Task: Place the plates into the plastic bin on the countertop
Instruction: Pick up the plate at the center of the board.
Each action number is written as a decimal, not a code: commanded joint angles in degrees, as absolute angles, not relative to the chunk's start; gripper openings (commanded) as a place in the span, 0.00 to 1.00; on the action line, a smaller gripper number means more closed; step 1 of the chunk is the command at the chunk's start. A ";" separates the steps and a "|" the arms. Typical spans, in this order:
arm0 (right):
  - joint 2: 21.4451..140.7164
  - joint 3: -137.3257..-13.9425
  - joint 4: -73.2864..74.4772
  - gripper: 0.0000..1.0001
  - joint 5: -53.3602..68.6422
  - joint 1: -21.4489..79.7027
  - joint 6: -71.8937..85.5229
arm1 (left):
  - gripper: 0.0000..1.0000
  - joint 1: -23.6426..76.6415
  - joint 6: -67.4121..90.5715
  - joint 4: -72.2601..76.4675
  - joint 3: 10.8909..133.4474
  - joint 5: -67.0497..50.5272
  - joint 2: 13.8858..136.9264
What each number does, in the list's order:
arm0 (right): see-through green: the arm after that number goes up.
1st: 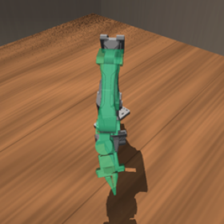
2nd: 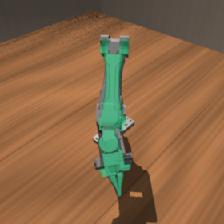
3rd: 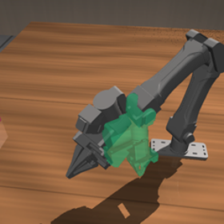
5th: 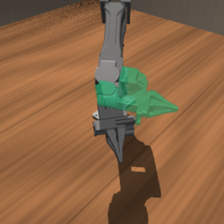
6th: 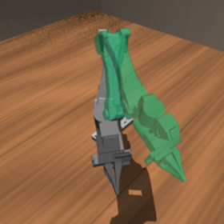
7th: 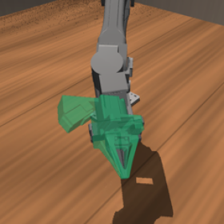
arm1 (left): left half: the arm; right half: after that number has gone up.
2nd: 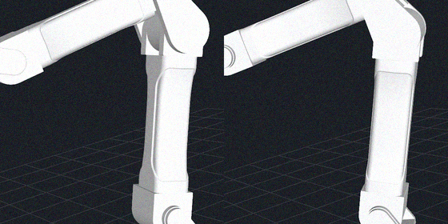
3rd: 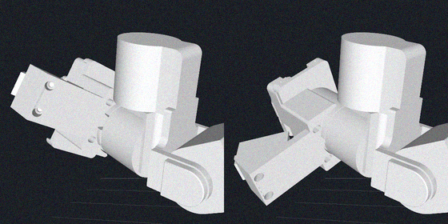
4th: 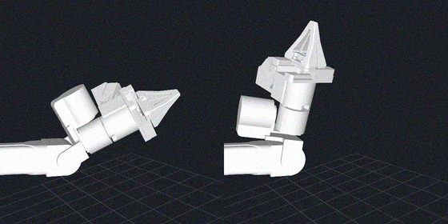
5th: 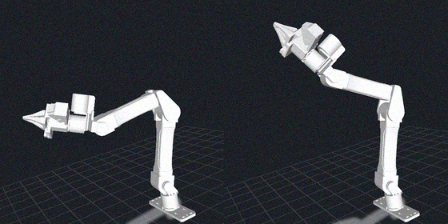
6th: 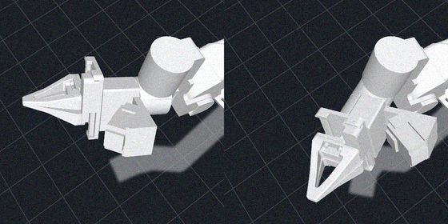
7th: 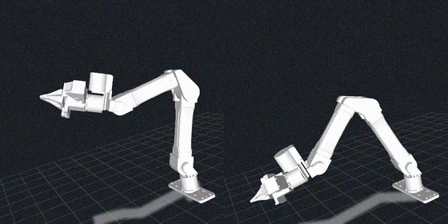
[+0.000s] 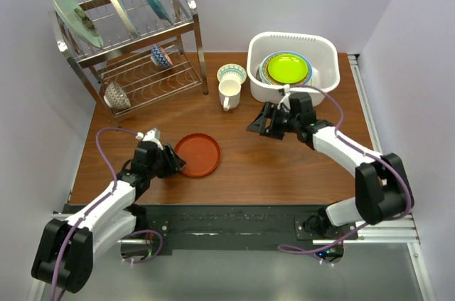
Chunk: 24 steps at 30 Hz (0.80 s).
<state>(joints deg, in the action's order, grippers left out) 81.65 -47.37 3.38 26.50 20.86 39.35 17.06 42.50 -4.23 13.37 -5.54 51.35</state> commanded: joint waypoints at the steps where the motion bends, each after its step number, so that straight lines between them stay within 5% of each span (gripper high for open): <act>1: 87.60 -45.53 -3.95 0.70 25.93 26.79 40.78 | 0.50 17.14 42.80 -0.79 13.80 -6.06 51.85; 18: 101.69 -49.22 -6.94 0.69 19.60 35.33 39.55 | 0.49 23.55 41.48 10.81 13.97 -11.87 63.01; 24: 103.45 -50.01 -6.85 0.60 17.06 35.33 39.55 | 0.49 25.58 42.01 11.16 14.68 -10.64 64.34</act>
